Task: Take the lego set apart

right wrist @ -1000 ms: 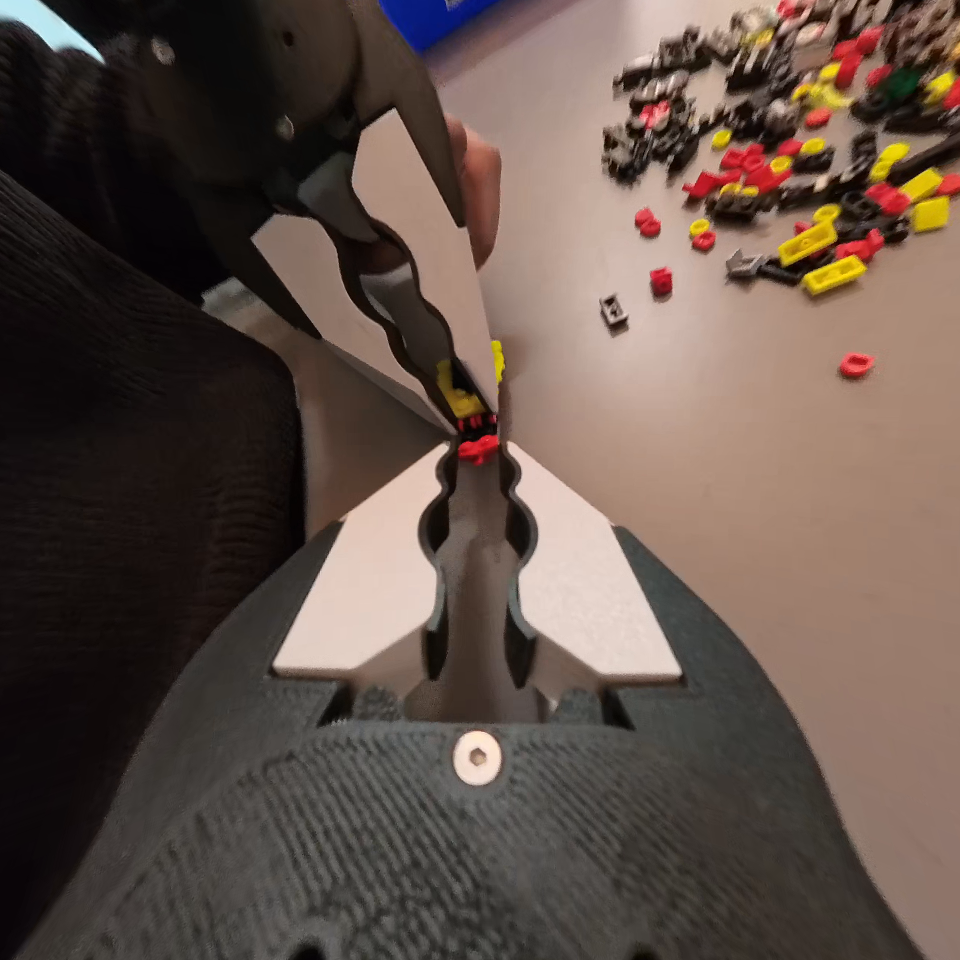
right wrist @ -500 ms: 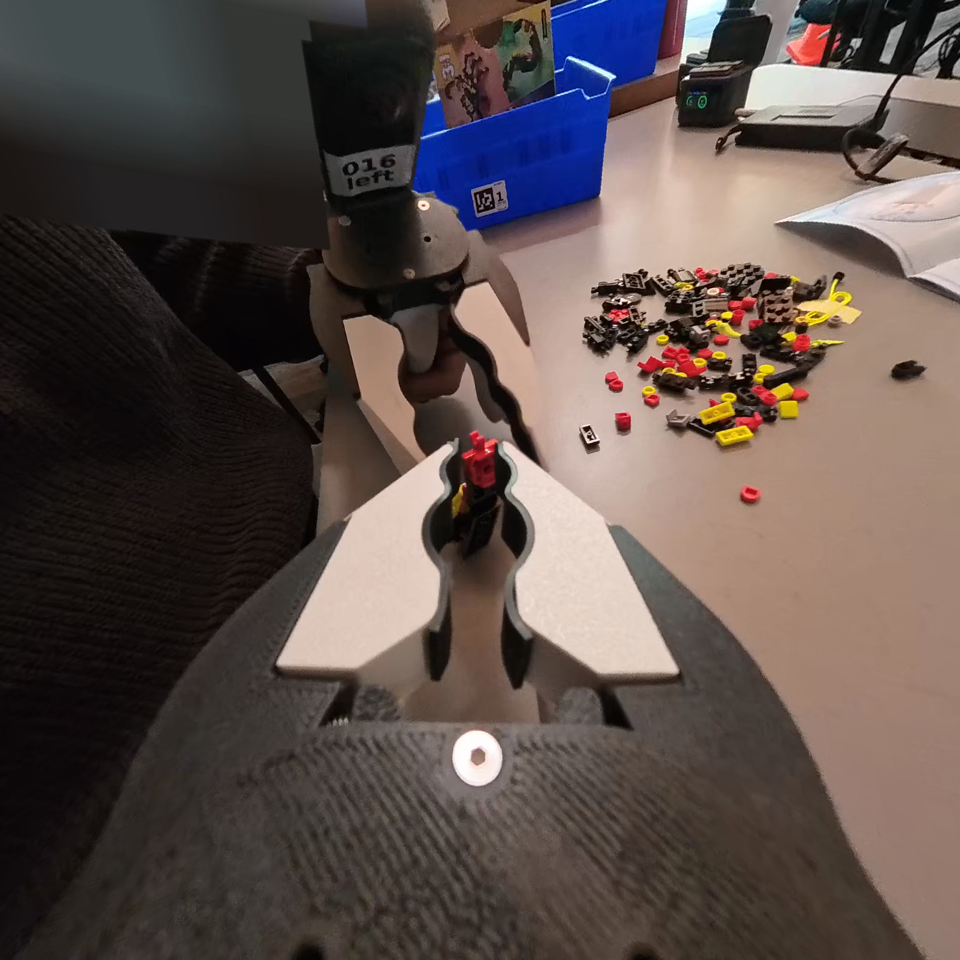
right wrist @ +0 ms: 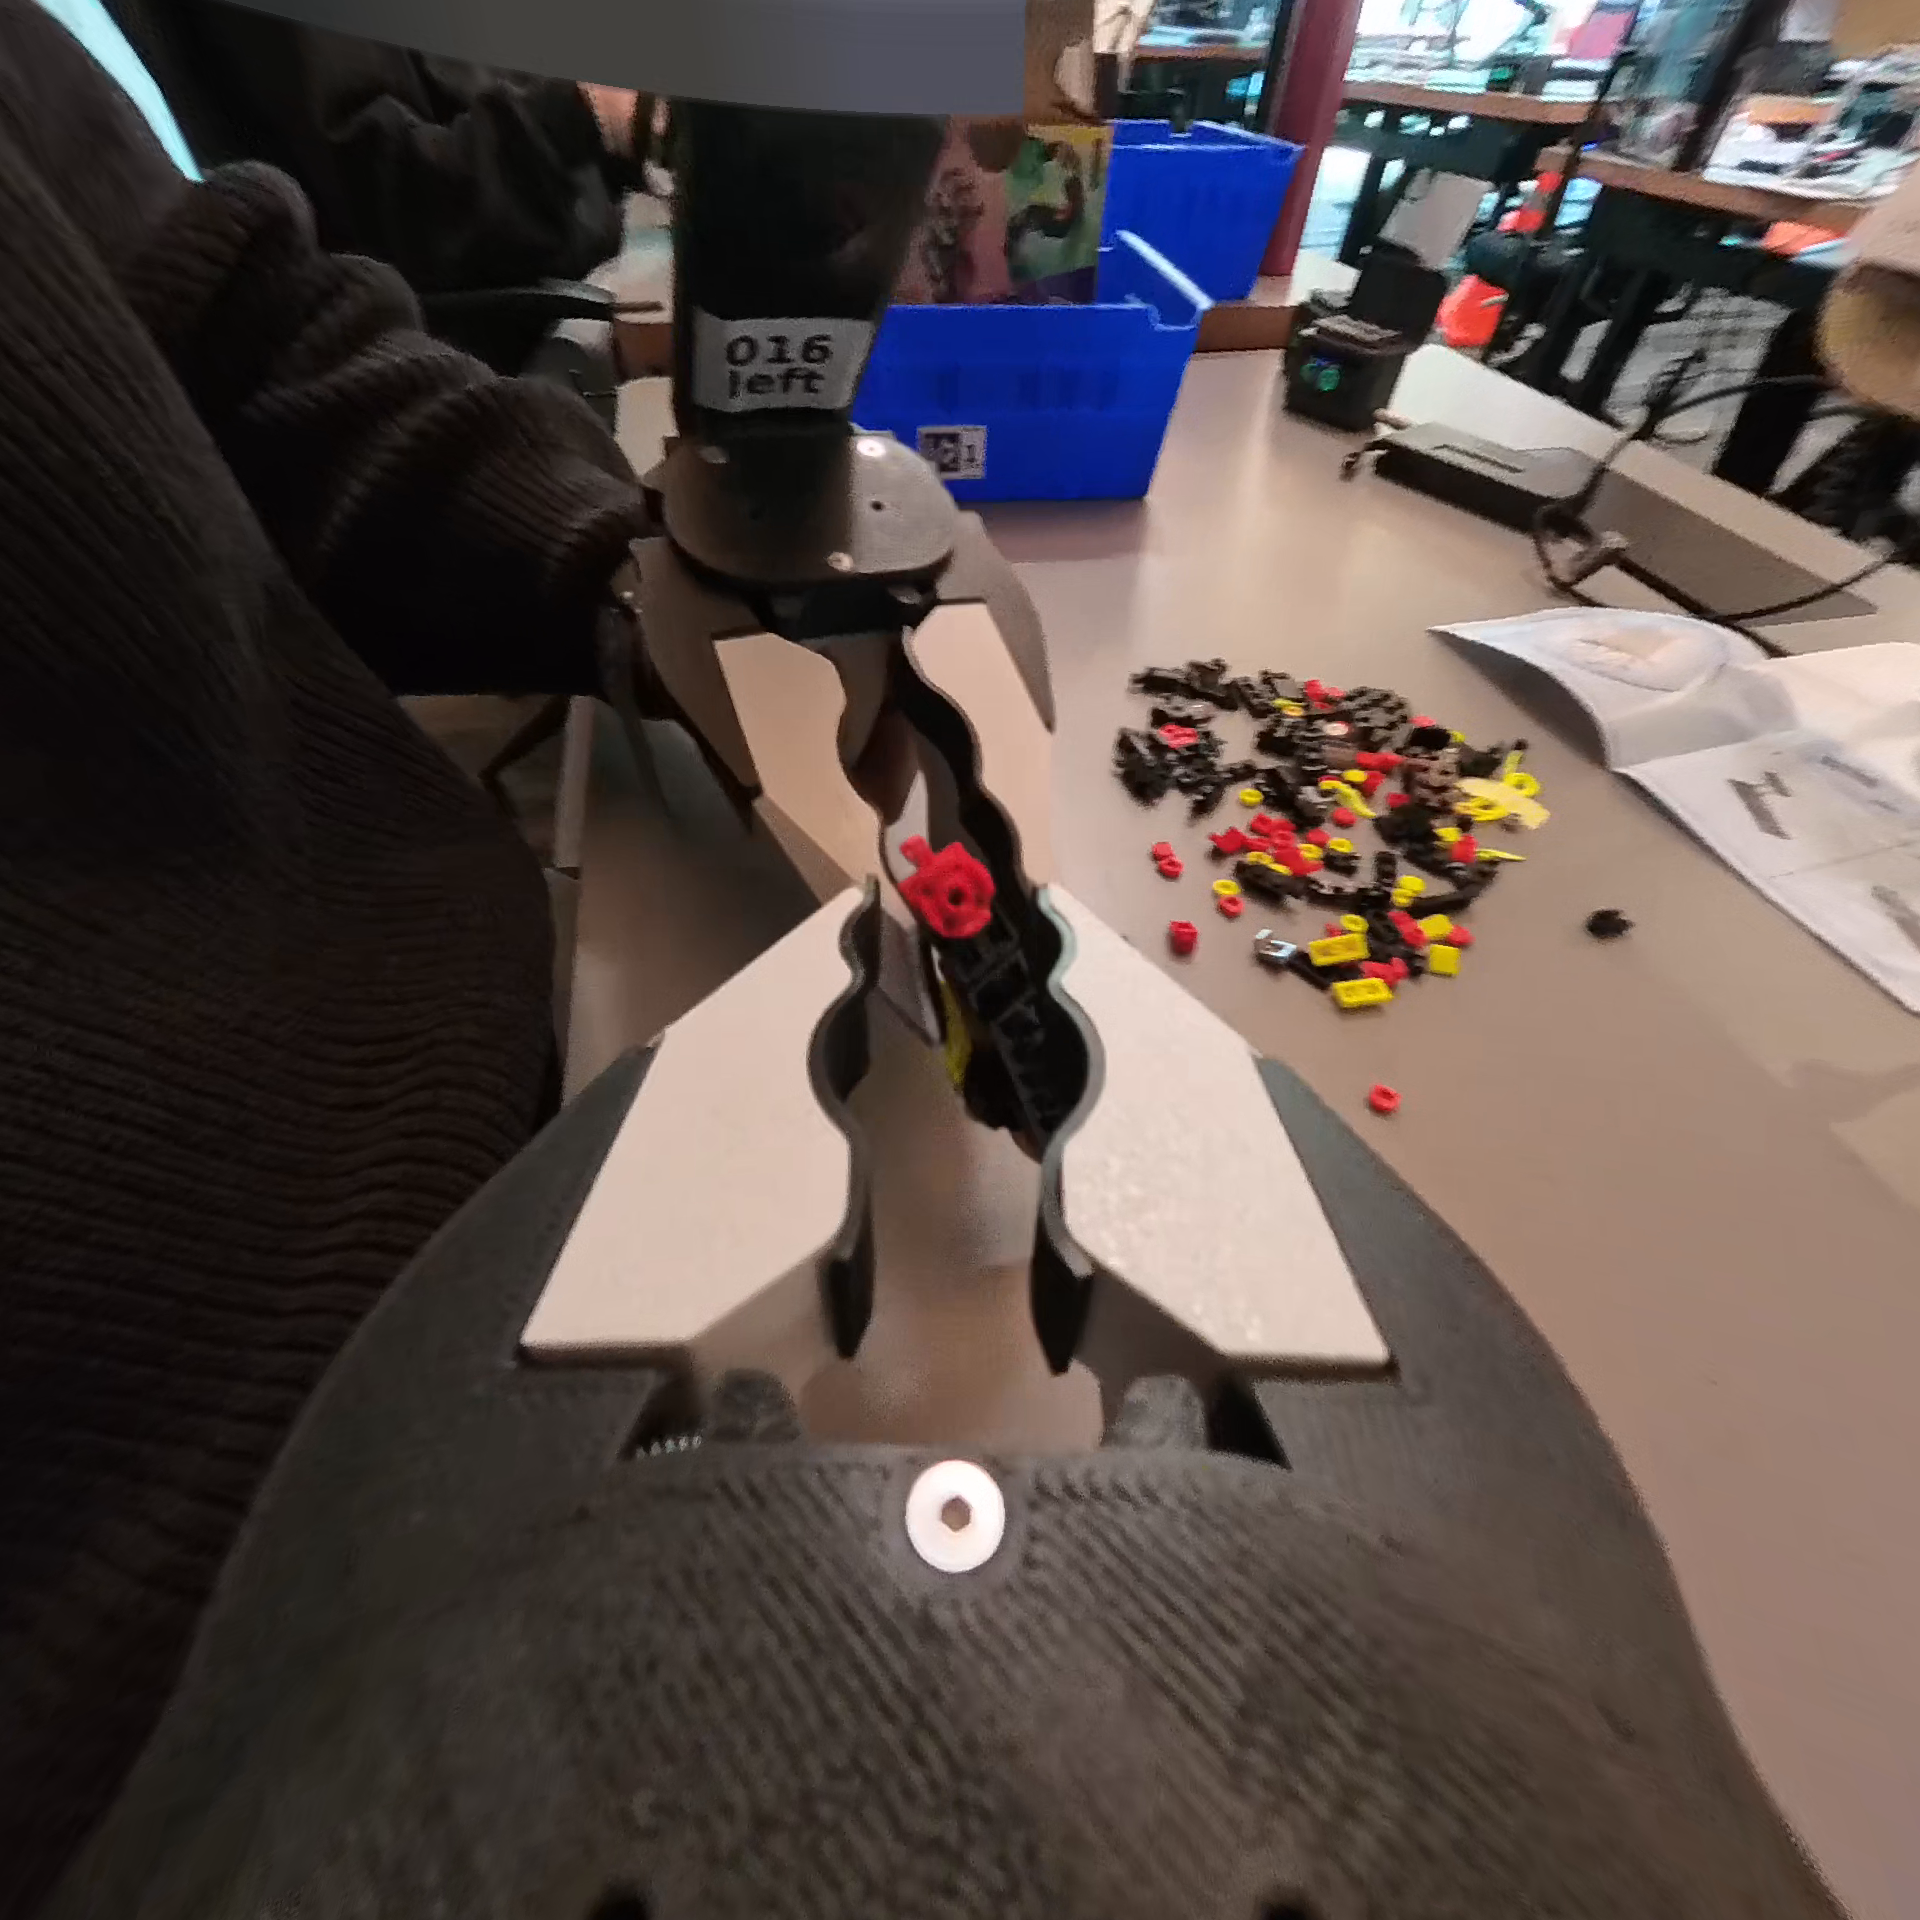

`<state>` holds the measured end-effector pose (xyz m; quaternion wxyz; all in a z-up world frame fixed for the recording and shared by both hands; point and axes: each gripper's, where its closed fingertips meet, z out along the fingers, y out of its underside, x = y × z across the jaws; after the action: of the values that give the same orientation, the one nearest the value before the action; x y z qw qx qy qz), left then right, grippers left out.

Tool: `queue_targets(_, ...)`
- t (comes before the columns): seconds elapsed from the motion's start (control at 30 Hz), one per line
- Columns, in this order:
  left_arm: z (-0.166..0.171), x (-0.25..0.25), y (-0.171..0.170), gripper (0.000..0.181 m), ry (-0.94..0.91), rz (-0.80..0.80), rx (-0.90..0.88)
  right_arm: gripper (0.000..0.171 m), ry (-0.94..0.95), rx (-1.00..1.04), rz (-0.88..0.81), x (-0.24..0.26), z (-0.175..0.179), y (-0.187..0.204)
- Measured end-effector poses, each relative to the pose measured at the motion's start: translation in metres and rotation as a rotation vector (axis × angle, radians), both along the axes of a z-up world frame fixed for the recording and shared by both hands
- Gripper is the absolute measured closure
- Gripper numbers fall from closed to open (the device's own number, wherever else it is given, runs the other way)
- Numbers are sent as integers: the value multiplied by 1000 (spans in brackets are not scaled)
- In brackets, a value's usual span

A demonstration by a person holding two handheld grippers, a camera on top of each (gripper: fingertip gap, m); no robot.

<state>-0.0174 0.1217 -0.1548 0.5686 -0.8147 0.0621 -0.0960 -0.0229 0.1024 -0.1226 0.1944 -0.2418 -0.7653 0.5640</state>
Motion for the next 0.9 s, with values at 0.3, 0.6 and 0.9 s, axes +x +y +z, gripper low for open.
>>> queue_targets(0.3, 5, -5, 0, 162, -47, 22, 8, 146, 216, 204, -259, 1, 18, 9)
queue_targets(0.6, -4, -4, 2, 162, -40, 54, -60, 146, 134, 189, -267, -2, 2, -6)
queue_targets(0.9, -12, -5, 2, 162, 50, 91, -118, 164, 39, 122, -266, -4, -4, -3)
